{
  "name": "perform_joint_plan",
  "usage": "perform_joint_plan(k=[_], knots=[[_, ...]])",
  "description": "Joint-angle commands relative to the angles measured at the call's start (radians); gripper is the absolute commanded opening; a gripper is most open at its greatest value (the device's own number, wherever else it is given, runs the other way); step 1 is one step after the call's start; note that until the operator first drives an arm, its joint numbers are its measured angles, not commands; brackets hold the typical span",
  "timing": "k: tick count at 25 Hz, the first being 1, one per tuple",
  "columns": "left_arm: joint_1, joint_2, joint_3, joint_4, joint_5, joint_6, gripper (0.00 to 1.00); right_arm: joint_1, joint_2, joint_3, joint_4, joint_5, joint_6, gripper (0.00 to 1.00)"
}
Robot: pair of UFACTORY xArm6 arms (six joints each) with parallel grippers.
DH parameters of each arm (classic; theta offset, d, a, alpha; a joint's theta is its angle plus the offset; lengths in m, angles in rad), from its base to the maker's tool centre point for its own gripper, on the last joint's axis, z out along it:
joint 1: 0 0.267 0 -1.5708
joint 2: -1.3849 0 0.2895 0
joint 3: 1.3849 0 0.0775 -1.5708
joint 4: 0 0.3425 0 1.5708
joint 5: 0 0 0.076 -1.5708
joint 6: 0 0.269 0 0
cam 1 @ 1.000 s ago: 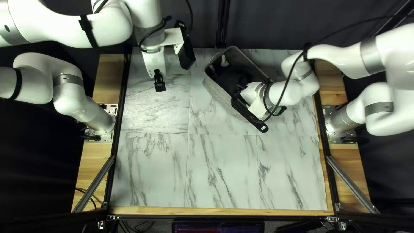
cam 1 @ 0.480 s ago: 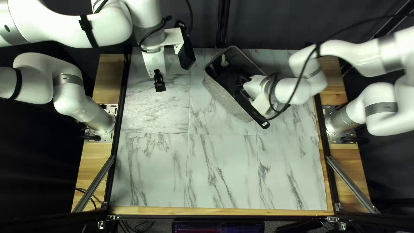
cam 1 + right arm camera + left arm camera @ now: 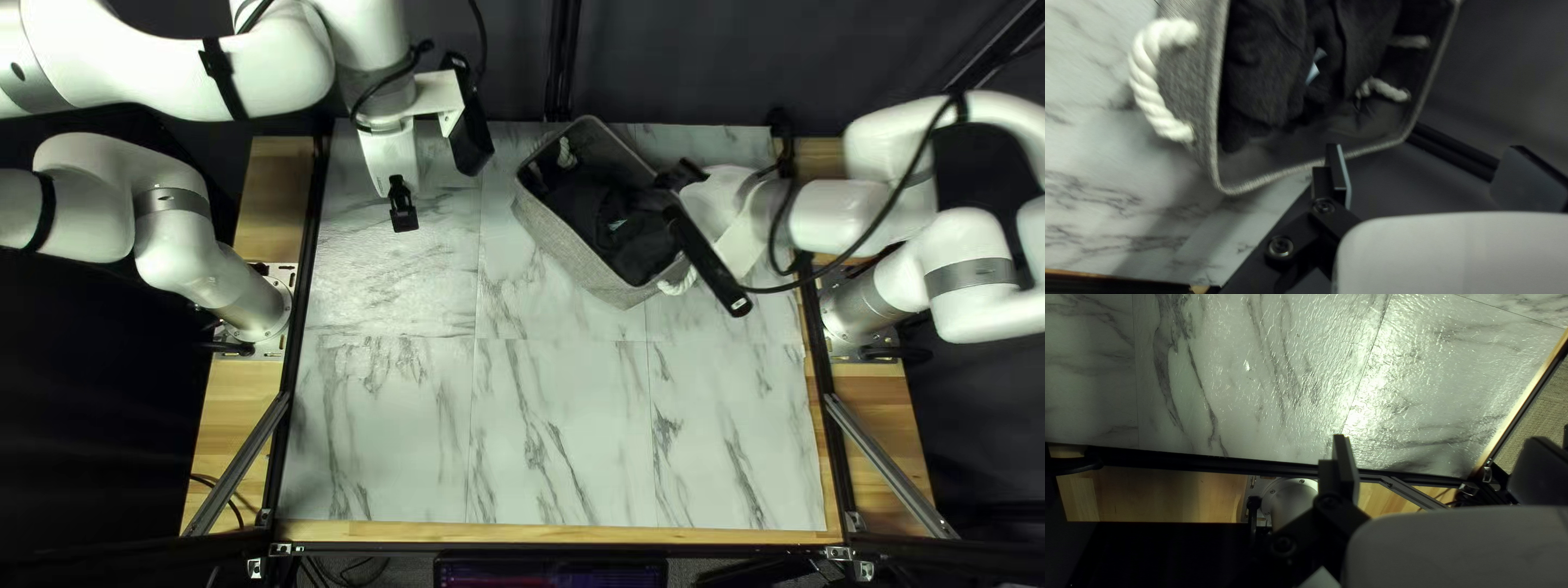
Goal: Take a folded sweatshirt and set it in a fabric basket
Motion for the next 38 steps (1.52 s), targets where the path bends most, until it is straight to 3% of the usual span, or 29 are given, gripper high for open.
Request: perform_joint_plan(k=[1, 6, 11, 38], knots=[[0.000, 0.000, 0.000, 0.000, 0.000, 0.000, 1.00, -0.099, -0.092, -0.050, 0.041, 0.034, -0.038, 1.00], [0.000, 0.000, 0.000, 0.000, 0.000, 0.000, 1.00, -0.194, -0.132, -0.085, 0.175, -0.022, -0.148, 1.00], [0.000, 0.000, 0.000, 0.000, 0.000, 0.000, 1.00, -0.241, -0.149, -0.185, 0.349, 0.030, -0.309, 1.00], [0.000, 0.000, 0.000, 0.000, 0.000, 0.000, 1.00, -0.241, -0.149, -0.185, 0.349, 0.030, -0.309, 1.00]])
